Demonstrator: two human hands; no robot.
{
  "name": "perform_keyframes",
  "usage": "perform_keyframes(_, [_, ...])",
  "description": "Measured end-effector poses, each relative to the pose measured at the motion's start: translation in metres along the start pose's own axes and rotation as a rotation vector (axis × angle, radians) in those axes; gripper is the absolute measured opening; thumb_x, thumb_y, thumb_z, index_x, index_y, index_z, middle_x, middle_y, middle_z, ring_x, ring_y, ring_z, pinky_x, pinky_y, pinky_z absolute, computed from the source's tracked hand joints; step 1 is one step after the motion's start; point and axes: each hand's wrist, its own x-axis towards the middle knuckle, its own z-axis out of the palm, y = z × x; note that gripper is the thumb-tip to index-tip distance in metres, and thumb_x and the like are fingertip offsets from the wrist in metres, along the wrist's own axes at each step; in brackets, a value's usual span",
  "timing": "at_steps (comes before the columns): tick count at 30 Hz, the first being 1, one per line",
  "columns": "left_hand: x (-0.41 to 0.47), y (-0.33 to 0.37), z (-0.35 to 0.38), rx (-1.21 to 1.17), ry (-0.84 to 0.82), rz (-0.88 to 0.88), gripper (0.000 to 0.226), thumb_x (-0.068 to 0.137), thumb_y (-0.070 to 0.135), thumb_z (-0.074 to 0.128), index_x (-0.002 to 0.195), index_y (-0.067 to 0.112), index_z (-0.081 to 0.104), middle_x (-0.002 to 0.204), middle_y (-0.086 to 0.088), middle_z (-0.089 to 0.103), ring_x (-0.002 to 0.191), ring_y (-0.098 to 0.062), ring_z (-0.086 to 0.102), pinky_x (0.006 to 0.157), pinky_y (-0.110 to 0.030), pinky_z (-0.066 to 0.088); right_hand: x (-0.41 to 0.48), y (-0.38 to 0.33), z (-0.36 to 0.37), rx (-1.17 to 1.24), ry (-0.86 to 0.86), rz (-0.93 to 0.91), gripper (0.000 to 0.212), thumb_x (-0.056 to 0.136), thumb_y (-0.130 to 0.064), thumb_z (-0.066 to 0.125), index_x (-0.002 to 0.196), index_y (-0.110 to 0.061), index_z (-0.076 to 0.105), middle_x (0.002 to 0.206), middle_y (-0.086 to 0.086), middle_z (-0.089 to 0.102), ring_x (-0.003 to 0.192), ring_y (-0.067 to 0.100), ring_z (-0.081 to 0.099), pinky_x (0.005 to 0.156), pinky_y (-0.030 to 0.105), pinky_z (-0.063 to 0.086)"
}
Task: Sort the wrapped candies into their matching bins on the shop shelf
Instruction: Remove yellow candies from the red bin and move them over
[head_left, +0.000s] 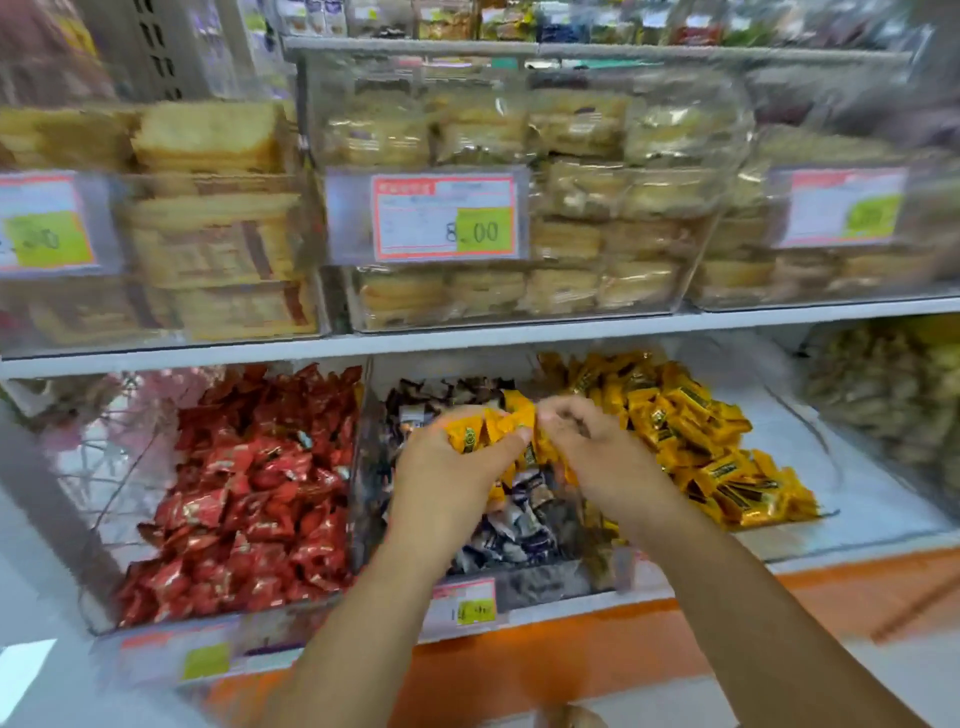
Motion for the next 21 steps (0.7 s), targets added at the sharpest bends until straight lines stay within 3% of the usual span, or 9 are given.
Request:
perform_keyframes(2, [0.015, 0.002, 0.043, 0.074, -0.029, 0.068, 0.019, 0.079, 0.036, 0.075, 0.072, 0.019, 0.069, 0.065, -0.003, 0.065, 0.061, -0.027, 0.059, 0.061, -0.045, 0.055, 0.005, 0.019, -0.026, -0.041, 0.175, -0.031, 0.012, 0.100, -0.035, 0.042, 0.103, -0.033, 0.054, 0.089, -0.011, 0.053, 0.073, 0.005, 0.049, 0.056, 0.019, 0.034])
perform_keyframes(4, [0.036, 0.005, 0.081, 0.136, -0.045, 0.137, 0.030, 0.079, 0.036, 0.075, 0.056, 0.024, 0.060, 0.050, 0.009, 0.054, 0.049, -0.011, 0.049, 0.055, -0.032, 0.045, 0.017, 0.037, -0.051, -0.020, 0.324, -0.047, 0.011, 0.100, -0.031, 0.044, 0.101, -0.032, 0.054, 0.095, -0.006, 0.056, 0.081, 0.013, 0.051, 0.062, 0.022, 0.035])
perform_keyframes(7, [0.071, 0.008, 0.127, 0.385, -0.051, 0.148, 0.050, 0.083, 0.045, 0.069, 0.046, 0.019, 0.047, 0.044, 0.001, 0.041, 0.047, -0.017, 0.045, 0.050, -0.030, 0.027, 0.043, 0.059, -0.081, -0.147, 0.476, -0.015, 0.024, 0.100, -0.026, 0.044, 0.116, -0.014, 0.058, 0.120, 0.009, 0.052, 0.109, 0.024, 0.050, 0.078, 0.024, 0.033])
perform_keyframes(8, [0.082, 0.007, 0.138, 0.602, -0.068, 0.160, 0.046, 0.085, 0.052, 0.063, 0.056, 0.016, 0.057, 0.052, -0.004, 0.048, 0.058, -0.023, 0.054, 0.053, -0.032, 0.028, 0.052, 0.065, -0.090, -0.197, 0.529, -0.018, 0.028, 0.100, -0.024, 0.044, 0.118, -0.008, 0.060, 0.122, 0.014, 0.051, 0.112, 0.029, 0.050, 0.082, 0.026, 0.032])
perform_keyframes(10, [0.101, 0.001, 0.155, 0.869, -0.078, 0.229, 0.042, 0.089, 0.055, 0.054, 0.100, 0.018, 0.068, 0.090, -0.013, 0.066, 0.091, -0.029, 0.063, 0.067, -0.033, 0.043, 0.067, 0.079, -0.102, -0.431, 0.643, -0.064, 0.036, 0.100, -0.028, 0.039, 0.115, -0.009, 0.066, 0.118, 0.018, 0.056, 0.111, 0.036, 0.049, 0.090, 0.033, 0.036])
perform_keyframes(11, [0.111, -0.006, 0.161, 0.916, -0.098, 0.281, 0.041, 0.090, 0.051, 0.054, 0.118, 0.022, 0.062, 0.111, -0.011, 0.065, 0.106, -0.030, 0.059, 0.080, -0.033, 0.047, 0.073, 0.086, -0.106, -0.598, 0.653, -0.062, 0.041, 0.097, -0.037, 0.036, 0.115, -0.016, 0.067, 0.119, 0.015, 0.059, 0.112, 0.036, 0.048, 0.092, 0.038, 0.038])
perform_keyframes(13, [0.127, -0.020, 0.169, 1.103, -0.190, 0.397, 0.047, 0.092, 0.042, 0.050, 0.138, 0.033, 0.044, 0.140, -0.005, 0.047, 0.127, -0.030, 0.043, 0.101, -0.039, 0.039, 0.082, 0.105, -0.108, -0.808, 0.541, 0.018, 0.048, 0.094, -0.054, 0.034, 0.127, -0.029, 0.058, 0.133, 0.004, 0.053, 0.124, 0.032, 0.040, 0.098, 0.044, 0.035])
perform_keyframes(16, [0.150, -0.029, 0.179, 1.289, -0.366, 0.333, 0.059, 0.093, 0.050, 0.039, 0.148, 0.045, 0.016, 0.156, 0.003, 0.020, 0.142, -0.029, 0.018, 0.113, -0.054, 0.018, 0.092, 0.128, -0.111, -0.849, 0.391, 0.088, 0.058, 0.092, -0.062, 0.033, 0.144, -0.036, 0.034, 0.150, 0.001, 0.033, 0.136, 0.030, 0.030, 0.105, 0.047, 0.030])
perform_keyframes(21, [0.176, -0.030, 0.187, 1.289, -0.509, 0.196, 0.065, 0.092, 0.056, 0.032, 0.147, 0.051, -0.002, 0.161, 0.006, 0.000, 0.147, -0.029, 0.001, 0.113, -0.057, 0.002, 0.116, 0.125, -0.121, -0.772, 0.282, 0.224, 0.061, 0.095, -0.057, 0.030, 0.150, -0.038, 0.014, 0.158, 0.006, 0.015, 0.139, 0.034, 0.020, 0.109, 0.047, 0.020])
